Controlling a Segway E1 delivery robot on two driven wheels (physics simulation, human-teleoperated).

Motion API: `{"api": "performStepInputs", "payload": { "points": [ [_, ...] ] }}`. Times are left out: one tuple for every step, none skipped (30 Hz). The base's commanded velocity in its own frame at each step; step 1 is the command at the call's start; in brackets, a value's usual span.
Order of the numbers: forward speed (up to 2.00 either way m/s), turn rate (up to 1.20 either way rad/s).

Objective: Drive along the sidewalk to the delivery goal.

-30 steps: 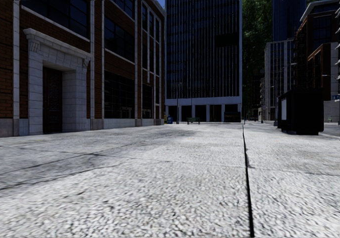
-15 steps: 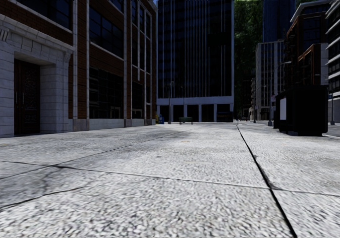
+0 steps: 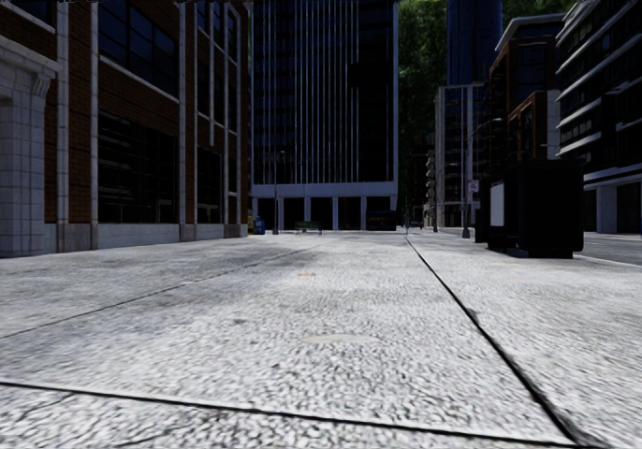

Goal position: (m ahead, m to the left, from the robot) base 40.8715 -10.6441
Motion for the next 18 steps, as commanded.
{"api": "performStepInputs", "payload": {
  "points": [
    [2.0, -0.36],
    [2.0, -0.36],
    [2.0, -0.36],
    [2.0, -0.36],
    [2.0, -0.36],
    [2.0, -0.36],
    [2.0, -0.36],
    [2.0, -0.36],
    [2.0, -0.36],
    [2.0, -0.36],
    [2.0, -0.36],
    [2.0, -0.36],
    [2.0, -0.36],
    [2.0, -0.36],
    [2.0, -0.36],
    [2.0, -0.36],
    [2.0, -0.36],
    [2.0, -0.36]
  ]
}}
